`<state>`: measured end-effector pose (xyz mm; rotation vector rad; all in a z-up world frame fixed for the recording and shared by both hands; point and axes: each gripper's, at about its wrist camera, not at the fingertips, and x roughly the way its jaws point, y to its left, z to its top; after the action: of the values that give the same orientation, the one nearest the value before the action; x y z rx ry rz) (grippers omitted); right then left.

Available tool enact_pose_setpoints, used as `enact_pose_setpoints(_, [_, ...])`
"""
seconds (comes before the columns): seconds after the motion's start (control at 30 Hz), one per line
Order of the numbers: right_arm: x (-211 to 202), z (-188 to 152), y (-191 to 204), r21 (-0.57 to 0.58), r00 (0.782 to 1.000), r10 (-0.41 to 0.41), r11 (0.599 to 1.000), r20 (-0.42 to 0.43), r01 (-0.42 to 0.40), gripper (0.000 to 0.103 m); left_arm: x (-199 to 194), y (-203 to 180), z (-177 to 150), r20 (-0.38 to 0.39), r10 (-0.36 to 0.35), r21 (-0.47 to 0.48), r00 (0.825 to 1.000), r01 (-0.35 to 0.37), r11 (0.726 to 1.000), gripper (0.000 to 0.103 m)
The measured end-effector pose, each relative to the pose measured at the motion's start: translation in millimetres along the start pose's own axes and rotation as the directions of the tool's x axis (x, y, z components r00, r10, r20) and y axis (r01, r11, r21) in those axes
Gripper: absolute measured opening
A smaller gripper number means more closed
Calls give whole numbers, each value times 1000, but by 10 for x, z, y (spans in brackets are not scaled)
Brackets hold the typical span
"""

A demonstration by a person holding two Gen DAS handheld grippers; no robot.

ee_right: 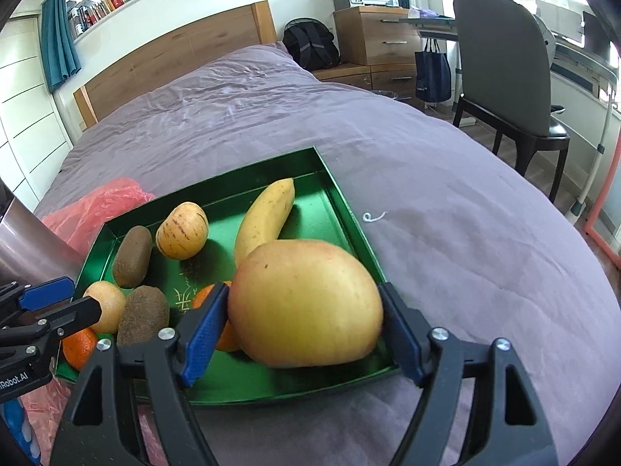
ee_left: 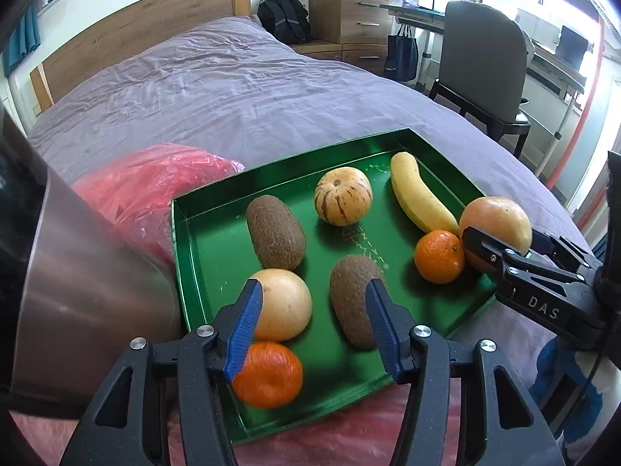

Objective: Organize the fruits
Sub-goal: 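Open both tools to release the kiwi and apple into the tray, then move both tools back toward the last kiwi and tangerine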

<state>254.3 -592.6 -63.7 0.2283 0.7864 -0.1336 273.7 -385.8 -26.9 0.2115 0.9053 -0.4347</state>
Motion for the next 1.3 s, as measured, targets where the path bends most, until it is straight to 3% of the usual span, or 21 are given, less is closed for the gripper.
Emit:
enact_pose_setpoints(0.2, [-203,-55,8,-10,1000,-23,1000,-1,23,103,-299,-62,-118,9,-15,21,1000,15,1000,50])
enact_pose_setpoints(0.5, [-771,-125,173,-43,999,-23,999,27,24,103,-865,-6,-479,32,-37,22,999,37,999,59])
enact_pose_setpoints(1.0, [-1436,-751,775,-115,999,24,993,-39,-29,103,-1425,592,-1368,-1,56,-75,998,-56,996,66])
enact_pose_setpoints(1.3, [-1655,-1212,1543,-222,990,101,967,-98,-121,103,-1694,1229,-1964,-12,127,-184,992,-127,975,70])
